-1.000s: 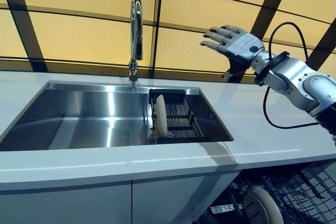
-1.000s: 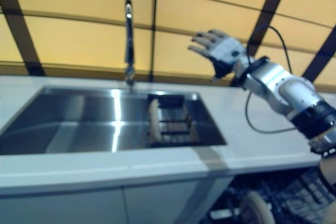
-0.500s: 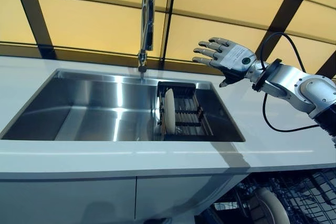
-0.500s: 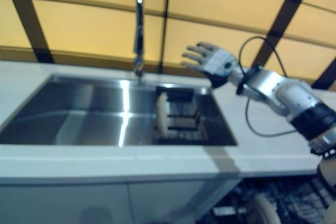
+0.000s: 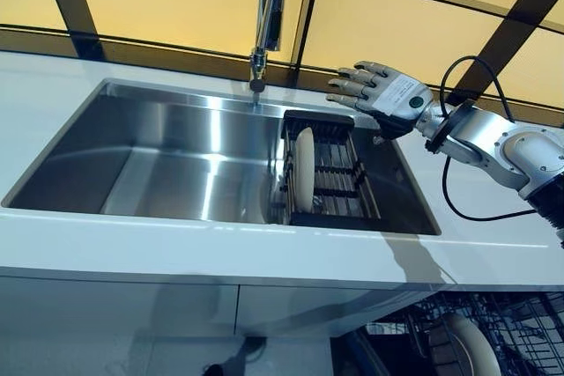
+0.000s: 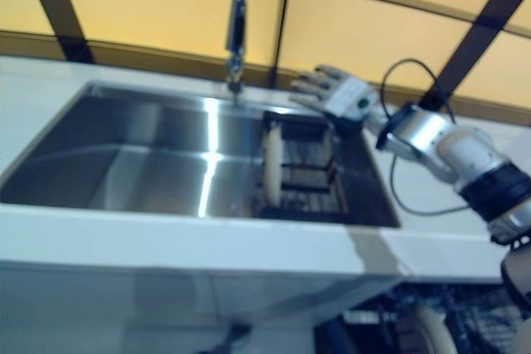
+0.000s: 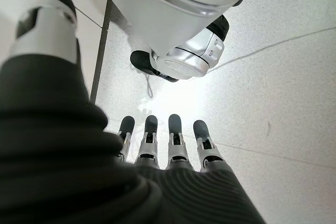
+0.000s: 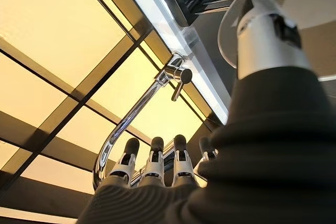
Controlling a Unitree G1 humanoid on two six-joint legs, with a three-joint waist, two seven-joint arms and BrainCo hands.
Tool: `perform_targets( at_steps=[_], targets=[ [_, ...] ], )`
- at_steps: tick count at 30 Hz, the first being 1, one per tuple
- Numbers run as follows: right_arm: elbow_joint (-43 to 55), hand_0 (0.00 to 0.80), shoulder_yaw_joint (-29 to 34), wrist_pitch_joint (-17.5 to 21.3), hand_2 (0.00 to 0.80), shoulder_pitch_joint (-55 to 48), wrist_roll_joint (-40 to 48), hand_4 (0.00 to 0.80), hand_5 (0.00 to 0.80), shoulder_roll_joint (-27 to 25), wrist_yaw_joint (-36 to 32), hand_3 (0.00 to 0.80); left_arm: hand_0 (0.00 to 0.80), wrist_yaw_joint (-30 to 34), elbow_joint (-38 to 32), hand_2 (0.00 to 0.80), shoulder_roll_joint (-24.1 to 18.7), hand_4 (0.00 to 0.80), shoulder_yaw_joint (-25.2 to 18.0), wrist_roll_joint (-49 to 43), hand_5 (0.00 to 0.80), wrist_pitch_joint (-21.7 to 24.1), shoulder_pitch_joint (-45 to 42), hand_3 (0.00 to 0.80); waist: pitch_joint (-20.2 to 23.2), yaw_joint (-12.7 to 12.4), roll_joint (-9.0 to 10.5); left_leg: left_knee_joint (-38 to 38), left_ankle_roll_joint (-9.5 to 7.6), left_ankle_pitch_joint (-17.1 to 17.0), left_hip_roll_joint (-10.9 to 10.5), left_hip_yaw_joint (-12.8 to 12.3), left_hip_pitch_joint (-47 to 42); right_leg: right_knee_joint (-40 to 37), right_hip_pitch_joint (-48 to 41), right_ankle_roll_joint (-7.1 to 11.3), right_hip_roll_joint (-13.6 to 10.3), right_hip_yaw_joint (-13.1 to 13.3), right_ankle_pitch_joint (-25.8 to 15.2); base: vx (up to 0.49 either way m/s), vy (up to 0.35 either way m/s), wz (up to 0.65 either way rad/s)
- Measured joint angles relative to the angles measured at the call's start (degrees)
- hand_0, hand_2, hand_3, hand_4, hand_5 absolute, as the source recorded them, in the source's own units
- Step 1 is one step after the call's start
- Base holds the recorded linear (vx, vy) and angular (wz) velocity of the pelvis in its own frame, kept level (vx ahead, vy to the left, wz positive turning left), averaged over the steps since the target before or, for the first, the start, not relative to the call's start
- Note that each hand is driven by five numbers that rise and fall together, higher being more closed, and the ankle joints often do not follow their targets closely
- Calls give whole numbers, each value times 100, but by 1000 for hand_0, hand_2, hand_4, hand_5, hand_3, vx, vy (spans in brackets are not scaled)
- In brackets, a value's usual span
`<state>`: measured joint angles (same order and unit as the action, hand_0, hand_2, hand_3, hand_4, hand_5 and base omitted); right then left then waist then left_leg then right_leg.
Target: Take plates into dishwasher
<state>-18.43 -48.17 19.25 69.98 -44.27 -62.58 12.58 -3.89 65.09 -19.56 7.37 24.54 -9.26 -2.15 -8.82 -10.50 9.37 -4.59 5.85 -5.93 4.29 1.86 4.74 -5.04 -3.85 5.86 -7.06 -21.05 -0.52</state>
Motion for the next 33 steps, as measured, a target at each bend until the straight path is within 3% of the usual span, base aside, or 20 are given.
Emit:
perform_targets(
  at_steps=[13,33],
  targets=[
    [5,0,0,-216,0,0,-3,0,0,336,-4,0,0,3,-85,0,-19,0,42,185,0,65,35,0,-193,-8,-28,24,10,-20,-2,88,109,-2,44,-1,10,-82,0,-22,-6,3],
    [230,0,-8,-215,0,0,-21,0,0,581,-240,0,0,-1,-107,0,-17,0,51,343,0,121,93,0,-402,-70,-35,25,2,-54,-22,155,216,-3,111,2,2,-150,-2,-8,-2,2]
  ],
)
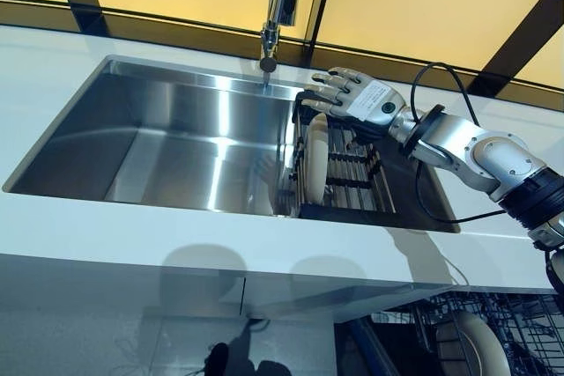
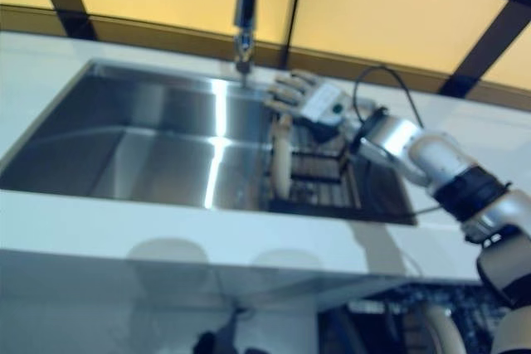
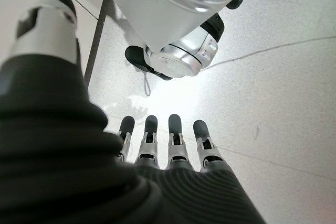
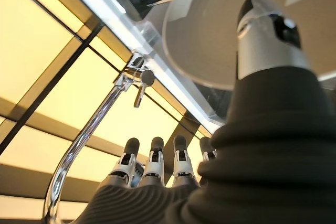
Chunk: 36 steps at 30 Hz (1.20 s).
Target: Take plates into dishwasher
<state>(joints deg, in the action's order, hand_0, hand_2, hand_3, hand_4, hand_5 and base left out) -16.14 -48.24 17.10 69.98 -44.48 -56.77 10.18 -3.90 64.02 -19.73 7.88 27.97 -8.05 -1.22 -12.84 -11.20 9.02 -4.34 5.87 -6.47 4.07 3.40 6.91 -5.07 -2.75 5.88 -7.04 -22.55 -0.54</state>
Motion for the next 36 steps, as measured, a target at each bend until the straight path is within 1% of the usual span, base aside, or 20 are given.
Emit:
perform_targets(
  at_steps=[5,9,13,22,23,24,25,26,27,28,29,31,36],
  targets=[
    [6,0,-12,0,0,1,-86,0,0,21,-71,0,0,0,-23,0,-1,0,13,35,0,9,30,0,-85,-98,-6,6,-3,-8,-5,21,120,18,99,1,1,-5,-3,-47,-3,3],
    [7,0,-204,0,0,1,-113,0,0,44,-120,0,0,0,-21,0,-3,0,13,42,0,23,77,0,-169,-97,-6,5,-4,-9,-17,46,158,19,115,1,-4,-14,-3,-15,1,4],
    [28,0,-203,0,0,2,-114,0,0,70,-171,0,0,1,-25,0,-2,0,14,53,0,70,172,0,-246,-86,-19,10,-4,-9,-15,46,160,18,115,1,-3,-15,-3,0,0,0],
    [221,0,-201,0,0,3,-167,0,0,128,-256,0,0,-1,-38,0,-5,0,51,107,0,121,212,0,-271,-89,-14,16,-3,-14,-14,46,234,18,189,2,-2,-15,-3,0,0,0],
    [241,91,-200,0,91,4,-167,91,91,129,-256,91,0,-1,-42,0,-5,0,54,108,0,123,217,0,-270,-86,-14,21,-4,-15,-14,46,250,19,203,2,-2,-15,-3,0,0,0],
    [256,380,-199,0,380,4,-168,380,380,132,-256,380,0,-1,-41,0,-5,0,53,109,0,124,225,0,-271,-87,-13,30,-5,-15,-15,50,265,19,212,3,-2,-15,-4,0,0,0],
    [253,449,-200,0,449,4,-221,449,449,153,-269,449,0,-1,-41,0,-8,0,54,109,0,131,228,0,-272,-90,-11,31,-4,-15,-16,56,268,19,213,3,-2,-16,-4,0,0,0],
    [229,571,-204,0,571,3,-266,571,571,179,-298,571,0,-1,-41,0,-10,0,54,116,0,146,228,0,-280,-91,-4,31,-4,-15,-16,58,270,19,214,3,-2,-17,-4,0,0,0],
    [244,740,-200,-1,740,4,-314,740,740,199,-287,740,0,-1,-39,0,-11,0,54,181,0,152,228,0,-288,-90,0,31,-4,-15,-16,57,274,19,219,3,-2,-17,-4,0,0,0],
    [244,740,-196,-1,740,6,-331,740,740,211,-282,740,0,0,-38,0,-11,0,53,218,0,154,228,0,-289,-91,2,31,-4,-15,-16,58,274,19,219,3,-2,-17,-4,0,0,0],
    [243,800,-191,-20,800,12,-348,800,800,226,-261,800,0,0,-40,0,-11,0,55,231,0,162,231,0,-290,-94,5,31,-4,-15,-17,58,274,19,219,3,-3,-16,-4,0,0,0],
    [224,800,-189,-105,800,33,-477,800,800,233,-238,800,0,0,-41,0,-11,0,55,233,0,170,234,0,-292,-95,9,31,-4,-15,-17,58,274,20,219,3,-3,-16,-4,0,0,0],
    [207,800,-175,-124,800,59,-664,800,800,199,-212,800,0,0,-43,0,-10,0,57,240,0,188,250,0,-297,-67,17,39,-4,-15,-14,51,273,19,221,3,-2,-13,-4,0,0,0]
  ],
)
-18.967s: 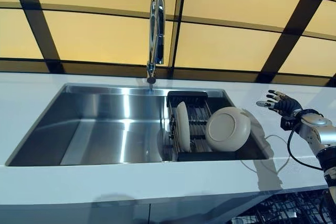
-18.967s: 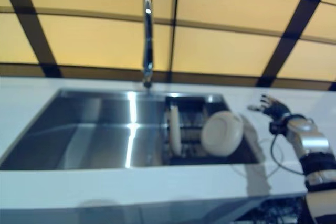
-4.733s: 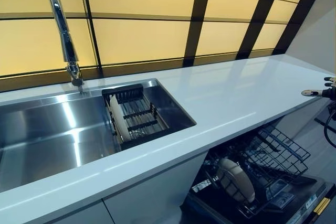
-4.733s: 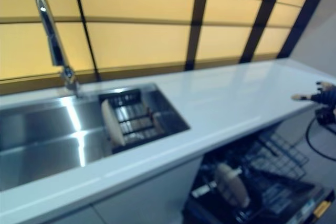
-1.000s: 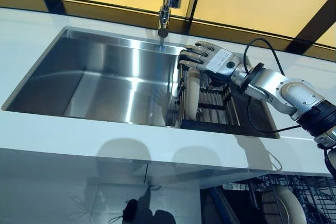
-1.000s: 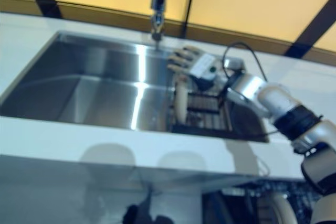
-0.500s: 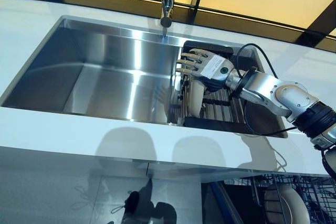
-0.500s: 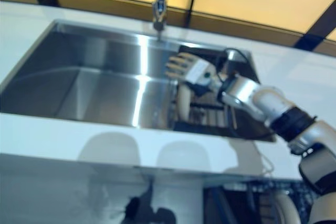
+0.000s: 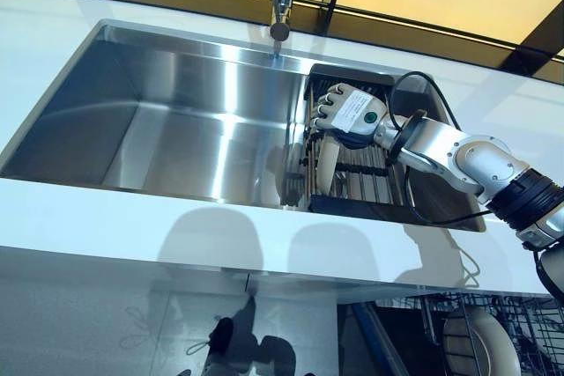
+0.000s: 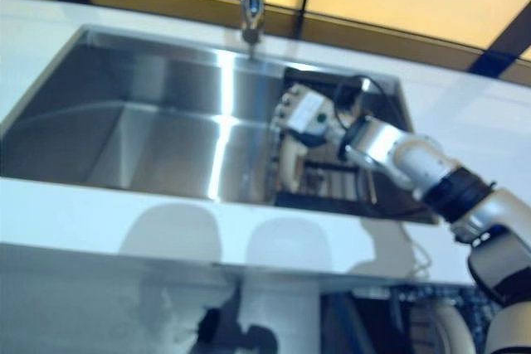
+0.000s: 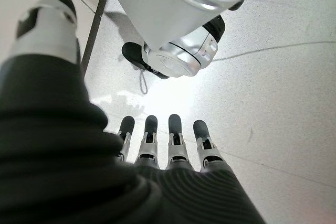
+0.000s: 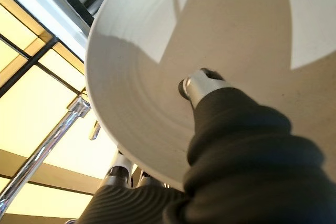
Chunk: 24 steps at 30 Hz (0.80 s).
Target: Take plates into dishwasher
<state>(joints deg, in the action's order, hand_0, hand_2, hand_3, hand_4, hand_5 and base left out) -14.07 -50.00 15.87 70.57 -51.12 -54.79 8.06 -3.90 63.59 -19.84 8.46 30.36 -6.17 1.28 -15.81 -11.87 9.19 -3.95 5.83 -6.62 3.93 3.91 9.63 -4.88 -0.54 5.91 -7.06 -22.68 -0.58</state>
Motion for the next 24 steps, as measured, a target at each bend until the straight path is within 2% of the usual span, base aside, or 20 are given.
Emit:
perform_targets(
  at_steps=[13,24],
  targets=[
    [11,800,4,0,800,0,-71,800,800,-38,-23,800,0,-1,0,0,-1,0,-7,21,0,44,11,0,0,-2,7,6,0,0,-1,-2,-26,2,-27,-1,-1,4,-3,0,0,0],
    [-163,800,17,0,800,-97,-67,800,800,-336,14,800,0,-26,-30,0,4,0,-24,9,0,44,3,0,21,41,44,-23,-4,2,5,-82,-301,4,-249,1,-10,68,-11,8,4,-2]
  ],
)
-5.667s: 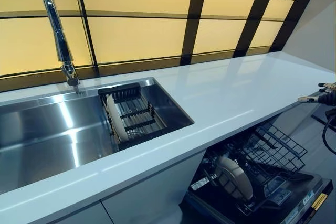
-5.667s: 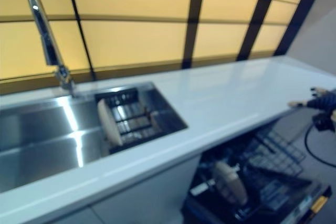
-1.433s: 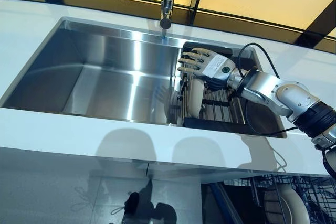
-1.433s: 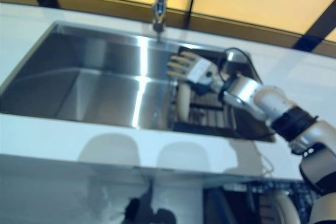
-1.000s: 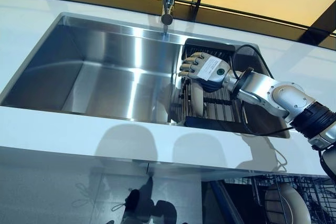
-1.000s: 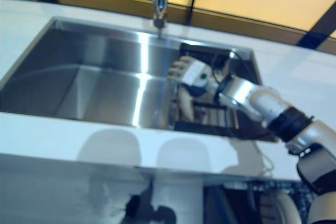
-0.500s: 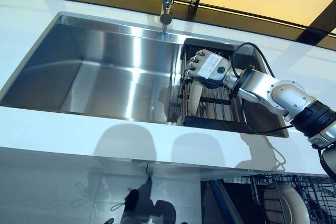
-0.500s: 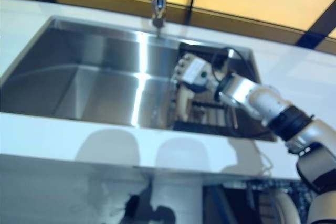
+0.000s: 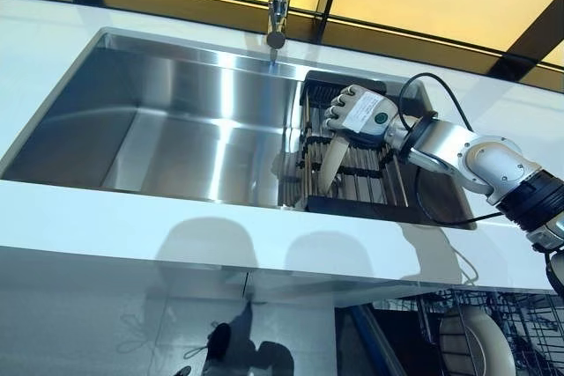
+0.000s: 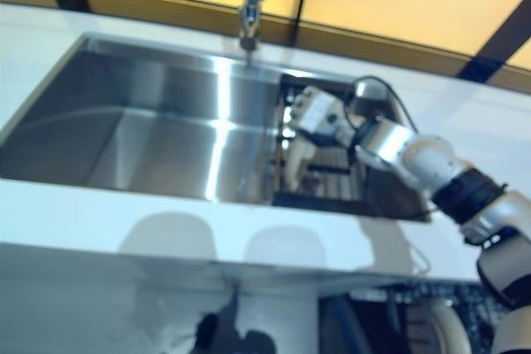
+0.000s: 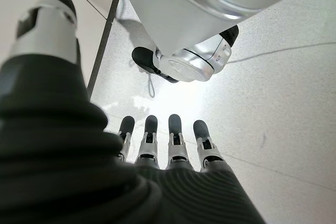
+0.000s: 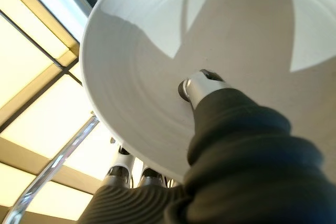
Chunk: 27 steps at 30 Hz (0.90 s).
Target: Take plates into dishwasher
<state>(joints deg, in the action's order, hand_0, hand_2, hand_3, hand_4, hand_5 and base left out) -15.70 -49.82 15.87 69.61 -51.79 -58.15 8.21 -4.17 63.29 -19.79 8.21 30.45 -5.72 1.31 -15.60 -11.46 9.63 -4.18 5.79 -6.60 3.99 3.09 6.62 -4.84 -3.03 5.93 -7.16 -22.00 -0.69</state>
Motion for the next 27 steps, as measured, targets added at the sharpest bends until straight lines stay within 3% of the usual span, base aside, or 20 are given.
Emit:
perform_targets(
  at_steps=[8,18,27],
  targets=[
    [-58,800,338,0,800,-127,8,800,800,-268,213,800,0,-45,-1,0,10,0,-62,-44,0,-22,-98,0,340,275,128,-62,-26,22,-6,-195,-250,0,-98,19,-40,198,-14,30,34,-13],
    [-111,800,536,0,800,-516,196,800,800,-583,490,800,0,-71,27,0,222,0,-71,-51,0,-139,-369,0,1070,605,-53,-70,-57,134,13,-576,-621,-24,-260,31,-73,561,-36,42,26,-17],
    [-254,800,733,-314,800,-626,348,800,800,-1062,613,800,0,-80,39,0,287,0,-74,-244,0,-248,-496,0,1234,901,-101,-72,-61,150,39,-776,-744,-22,-258,26,-67,768,-88,7,9,-12]
  ],
)
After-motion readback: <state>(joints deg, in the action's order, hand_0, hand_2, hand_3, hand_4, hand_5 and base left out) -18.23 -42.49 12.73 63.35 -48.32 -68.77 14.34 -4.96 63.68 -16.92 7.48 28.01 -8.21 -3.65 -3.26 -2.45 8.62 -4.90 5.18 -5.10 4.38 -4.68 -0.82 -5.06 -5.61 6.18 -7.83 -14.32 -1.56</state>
